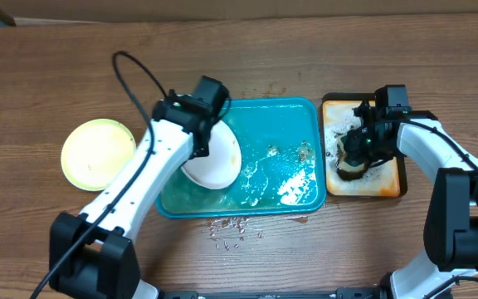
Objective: Clean dirty plates on tray and stack at the side
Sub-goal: 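Lift the white plate with the left gripper and carry it left, then place the white plate on the yellow plate stack and release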
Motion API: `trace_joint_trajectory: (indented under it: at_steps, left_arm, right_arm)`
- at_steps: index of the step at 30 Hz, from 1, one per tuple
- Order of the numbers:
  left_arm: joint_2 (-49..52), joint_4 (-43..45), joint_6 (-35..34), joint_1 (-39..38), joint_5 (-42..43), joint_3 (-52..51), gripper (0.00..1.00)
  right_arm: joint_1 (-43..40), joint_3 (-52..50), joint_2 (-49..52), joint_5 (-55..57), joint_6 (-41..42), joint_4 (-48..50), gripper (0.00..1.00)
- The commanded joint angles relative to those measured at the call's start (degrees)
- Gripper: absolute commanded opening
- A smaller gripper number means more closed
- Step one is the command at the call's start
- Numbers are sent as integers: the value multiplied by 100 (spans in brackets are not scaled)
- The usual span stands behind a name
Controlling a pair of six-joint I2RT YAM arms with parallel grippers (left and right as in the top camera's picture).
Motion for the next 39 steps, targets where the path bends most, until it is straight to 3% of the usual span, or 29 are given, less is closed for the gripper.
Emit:
trace_joint_trajectory:
  at_steps: [1,6,8,20,30,39]
  left_arm:
    - [-446,-15,-140,361,398,81,4]
    - [-791,4,105,756,391,81,4]
    - [-883,-2,155,883,393,81,4]
    - [-940,-111,389,1515,448,81,4]
    - [-962,17,498,2601,782,81,4]
    - [-960,337,470,3821,1078,81,4]
  right_arm:
    - [-2,-20,-4,284,173,52,20]
    - [-2,-2,-17,245,284,-15,47]
    - [-2,116,-35,243,468,-127,52]
    - [-2,1073,-826,264,494,-876,55]
    - [17,1062,-1200,116,601,-1779,55]
    - [37,1064,-1200,114,601,-1952,55]
